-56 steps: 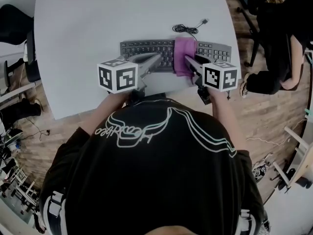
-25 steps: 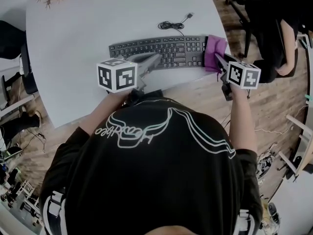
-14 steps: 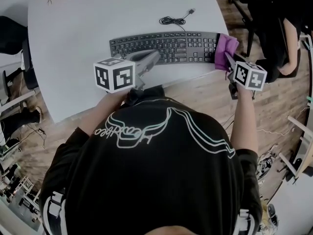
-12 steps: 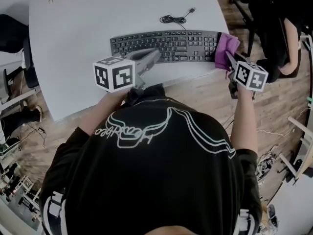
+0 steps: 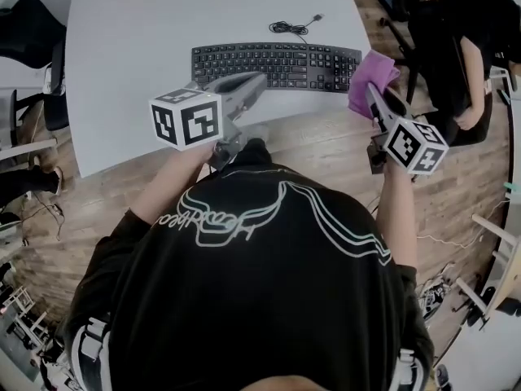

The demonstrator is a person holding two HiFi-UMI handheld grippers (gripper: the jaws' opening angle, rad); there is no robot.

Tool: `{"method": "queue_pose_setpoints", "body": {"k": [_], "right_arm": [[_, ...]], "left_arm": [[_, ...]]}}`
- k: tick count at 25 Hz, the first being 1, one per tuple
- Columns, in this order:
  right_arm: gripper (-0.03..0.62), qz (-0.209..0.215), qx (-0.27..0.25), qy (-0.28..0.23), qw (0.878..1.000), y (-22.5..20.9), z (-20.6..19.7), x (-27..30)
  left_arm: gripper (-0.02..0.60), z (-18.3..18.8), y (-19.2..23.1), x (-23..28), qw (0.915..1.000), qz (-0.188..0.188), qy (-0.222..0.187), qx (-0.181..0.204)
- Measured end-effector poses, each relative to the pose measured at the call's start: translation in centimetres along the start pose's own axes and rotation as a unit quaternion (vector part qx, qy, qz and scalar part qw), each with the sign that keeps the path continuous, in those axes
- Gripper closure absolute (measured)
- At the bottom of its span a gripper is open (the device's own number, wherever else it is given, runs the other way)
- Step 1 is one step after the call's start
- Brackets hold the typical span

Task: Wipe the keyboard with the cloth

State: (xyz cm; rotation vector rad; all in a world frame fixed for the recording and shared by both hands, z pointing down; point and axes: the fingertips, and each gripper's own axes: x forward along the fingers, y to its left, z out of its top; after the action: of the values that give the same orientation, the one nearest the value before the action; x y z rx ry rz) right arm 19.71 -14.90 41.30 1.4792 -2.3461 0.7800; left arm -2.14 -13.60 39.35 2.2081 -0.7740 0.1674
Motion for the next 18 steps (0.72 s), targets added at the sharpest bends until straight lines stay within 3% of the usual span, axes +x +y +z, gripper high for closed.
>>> {"method": "queue_pose_setpoints", "body": {"k": [6,11,18], "right_arm": [[0.533,0.082,-0.056,-0.054,0.994,6.7,1.7,-6.4],[0.533,0.154,-0.082,-0.057,0.983,11.6,0.1,-11.0],[0.533,0.228,-0.096,-0.059,0.967,17.9,-3.2,-16.9]], "left_arm": [[0.578,-1.0,-6.9,-4.0,0.9969,0.002,-0.064,0.045],[0.578,-2.8,-10.8,-7.1,0.9925,0.020,-0.103,0.062],[0.578,-6.8,-16.4,-10.9,0.9903,0.024,-0.106,0.086]]}}
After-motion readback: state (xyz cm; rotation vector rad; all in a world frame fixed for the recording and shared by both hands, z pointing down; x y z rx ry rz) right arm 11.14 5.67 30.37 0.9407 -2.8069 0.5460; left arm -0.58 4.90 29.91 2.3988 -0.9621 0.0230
